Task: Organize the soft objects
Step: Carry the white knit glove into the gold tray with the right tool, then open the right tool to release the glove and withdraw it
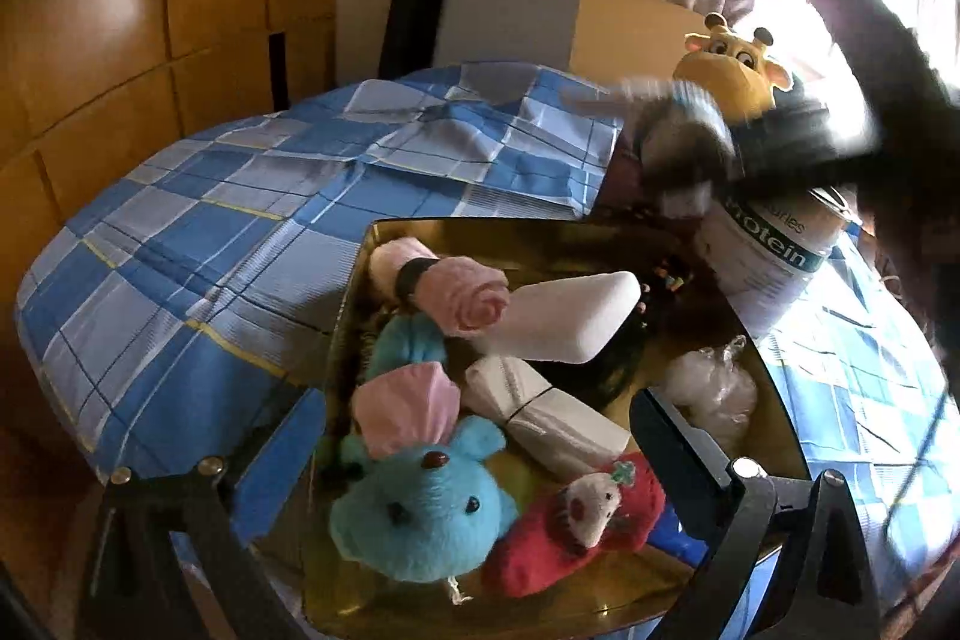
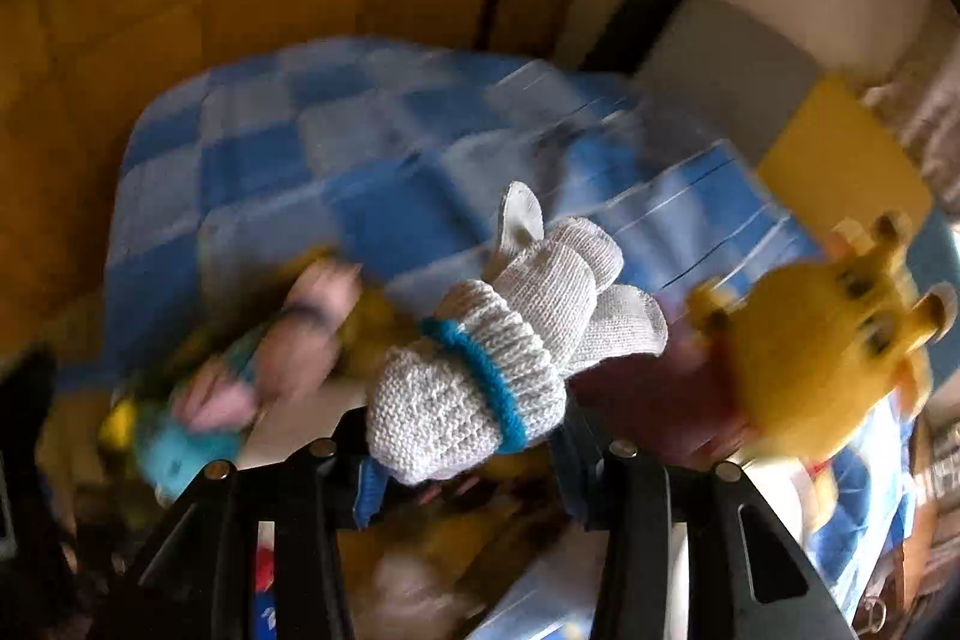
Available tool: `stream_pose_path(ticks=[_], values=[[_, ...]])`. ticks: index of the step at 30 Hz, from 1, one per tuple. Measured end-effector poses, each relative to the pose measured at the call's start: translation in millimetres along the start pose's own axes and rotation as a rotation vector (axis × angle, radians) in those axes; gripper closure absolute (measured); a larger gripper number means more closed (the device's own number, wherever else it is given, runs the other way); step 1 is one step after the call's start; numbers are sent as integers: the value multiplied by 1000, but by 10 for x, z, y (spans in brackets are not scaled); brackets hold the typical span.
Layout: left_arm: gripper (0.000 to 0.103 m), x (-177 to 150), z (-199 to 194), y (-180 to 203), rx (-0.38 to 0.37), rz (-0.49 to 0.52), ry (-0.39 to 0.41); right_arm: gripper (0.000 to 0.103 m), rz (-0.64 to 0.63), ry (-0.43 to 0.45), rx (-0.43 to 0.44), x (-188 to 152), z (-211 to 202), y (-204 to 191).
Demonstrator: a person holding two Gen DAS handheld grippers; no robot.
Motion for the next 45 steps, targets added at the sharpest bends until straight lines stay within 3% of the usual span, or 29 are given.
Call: stream_pose_path(ticks=[11, 22, 28, 30, 35, 40, 45], values=[[1, -68, -53, -45, 10, -31, -2, 58, 49, -94, 23, -791, 387, -335], [1, -125, -45, -114, 38, -50, -10, 58, 109, -162, -24, -947, 788, -429], [1, -135, -46, -213, 53, -72, -8, 53, 223, -131, 100, -1010, 686, -350], [1, -137, -50, -226, 53, -77, -8, 45, 233, -114, 110, -1044, 618, -345], [0, -141, -52, -204, 53, -72, -3, 38, 291, -72, 140, -1170, 391, -272], [0, -144, -67, -148, 59, -57, 2, 38, 342, -9, 144, -1170, 251, -254], [0, -137, -117, -96, 69, -39, 13, 56, 349, 10, 97, -1014, 404, -307]])
Point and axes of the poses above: each gripper's, at about its wrist camera, not at the fingertips, and z roughly the way its jaws point, y to its right, x to its top, the point moved 4 cm from there along z, roughly the way its jaws point, and after that the axes turned 7 degrees about -y, right-handed, at the moved point
